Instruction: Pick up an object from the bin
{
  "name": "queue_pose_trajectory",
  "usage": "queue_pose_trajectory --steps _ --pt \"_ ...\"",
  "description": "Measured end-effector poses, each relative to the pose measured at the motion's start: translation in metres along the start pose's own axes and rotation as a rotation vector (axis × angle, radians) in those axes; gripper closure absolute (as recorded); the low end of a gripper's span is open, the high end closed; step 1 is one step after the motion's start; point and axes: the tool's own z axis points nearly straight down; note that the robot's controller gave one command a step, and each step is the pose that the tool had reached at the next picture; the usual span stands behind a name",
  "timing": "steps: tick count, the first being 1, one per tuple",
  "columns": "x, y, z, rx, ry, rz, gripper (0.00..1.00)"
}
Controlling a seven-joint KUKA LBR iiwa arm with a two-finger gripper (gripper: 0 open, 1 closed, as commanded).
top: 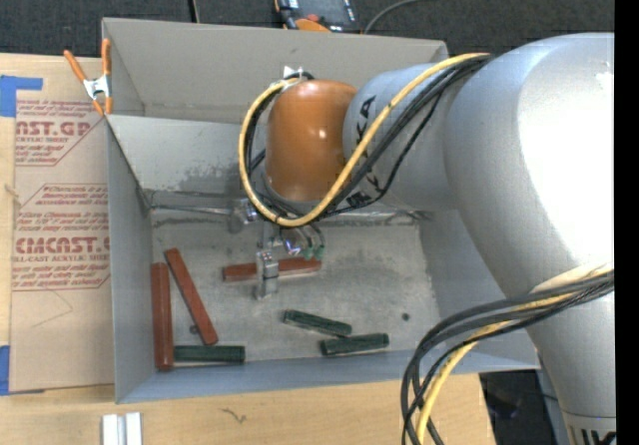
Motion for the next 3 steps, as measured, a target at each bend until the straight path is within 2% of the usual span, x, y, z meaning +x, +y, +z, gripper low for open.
queue_pose_trajectory --steps 1,2,3 --pt "-0.001 0.001 -0.003 -0.002 -0.003 0.001 1.00" --pt "-0.005 0.014 -0.119 -0.001 -0.012 0.003 1.00" --pt "0.006 0.010 -0.223 0.000 -0.013 0.010 1.00"
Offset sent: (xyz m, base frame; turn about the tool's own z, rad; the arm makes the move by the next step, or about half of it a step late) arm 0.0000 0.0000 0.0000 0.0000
